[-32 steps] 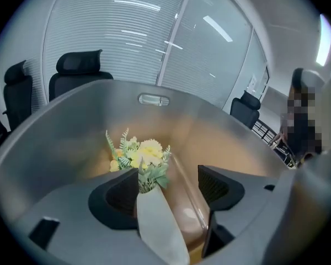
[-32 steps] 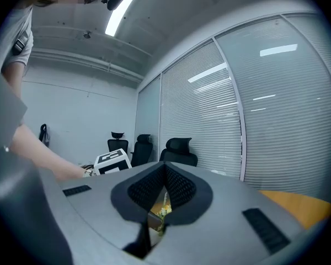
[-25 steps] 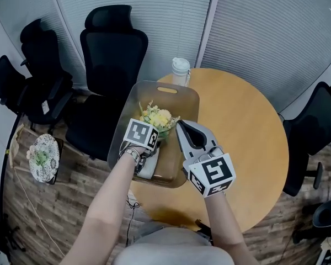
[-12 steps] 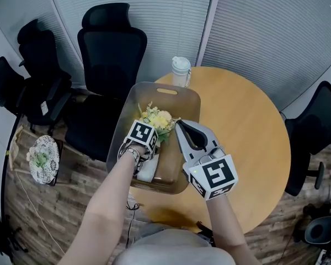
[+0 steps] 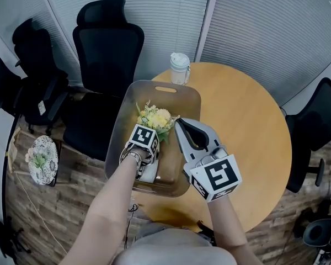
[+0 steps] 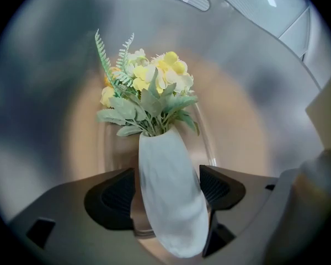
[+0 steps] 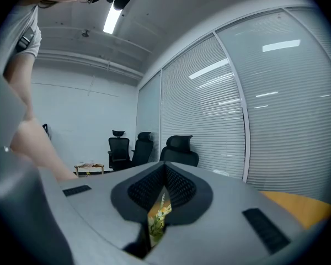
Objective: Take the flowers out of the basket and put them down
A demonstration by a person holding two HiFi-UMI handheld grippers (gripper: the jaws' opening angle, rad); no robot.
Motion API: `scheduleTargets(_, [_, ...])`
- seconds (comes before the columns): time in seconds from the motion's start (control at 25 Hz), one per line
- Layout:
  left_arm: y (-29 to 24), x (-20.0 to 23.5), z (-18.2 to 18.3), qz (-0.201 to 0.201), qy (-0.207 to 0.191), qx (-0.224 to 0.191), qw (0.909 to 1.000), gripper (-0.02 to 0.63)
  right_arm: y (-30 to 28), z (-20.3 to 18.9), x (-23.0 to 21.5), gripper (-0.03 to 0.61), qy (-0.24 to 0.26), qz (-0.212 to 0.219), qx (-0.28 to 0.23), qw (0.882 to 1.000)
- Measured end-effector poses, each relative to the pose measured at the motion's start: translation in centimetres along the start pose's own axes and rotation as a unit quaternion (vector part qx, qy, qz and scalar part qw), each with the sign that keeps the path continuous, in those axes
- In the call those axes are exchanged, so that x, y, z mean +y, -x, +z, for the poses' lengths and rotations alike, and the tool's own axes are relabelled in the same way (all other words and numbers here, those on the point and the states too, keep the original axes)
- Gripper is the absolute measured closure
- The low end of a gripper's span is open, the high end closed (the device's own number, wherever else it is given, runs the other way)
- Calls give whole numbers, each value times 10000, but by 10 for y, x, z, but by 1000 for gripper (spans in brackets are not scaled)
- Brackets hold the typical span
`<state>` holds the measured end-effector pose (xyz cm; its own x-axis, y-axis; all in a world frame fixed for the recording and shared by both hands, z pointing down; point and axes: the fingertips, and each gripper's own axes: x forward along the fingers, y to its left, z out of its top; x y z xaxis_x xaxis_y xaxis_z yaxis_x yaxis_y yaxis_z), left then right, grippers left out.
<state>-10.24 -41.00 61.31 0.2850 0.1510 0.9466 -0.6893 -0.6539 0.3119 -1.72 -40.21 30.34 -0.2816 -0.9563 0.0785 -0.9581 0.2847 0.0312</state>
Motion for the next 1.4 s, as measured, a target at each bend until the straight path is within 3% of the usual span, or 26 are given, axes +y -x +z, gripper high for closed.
scheduleTargets(0.2, [-9, 0, -5, -82, 223, 132, 9996, 258, -1, 0, 1, 555, 35, 2, 4, 10000])
scheduleTargets(0.4, [-9, 6, 8, -108, 422, -193, 9989, 259, 0, -5, -1, 555, -18, -18, 65, 10000])
scheduleTargets(0.84, [-21, 5, 20, -272, 576, -495, 9967, 242, 0, -7, -3, 555, -175, -24, 50, 9998])
scheduleTargets(1.08, [-21, 4, 26, -133, 69, -537, 9984, 244, 2, -6, -6, 555, -172, -76, 19, 9998])
scheduleTargets(1.4, [-15, 5, 31, 106, -208, -772, 9967, 245, 6, -7, 1, 555, -22, -93, 59, 9999])
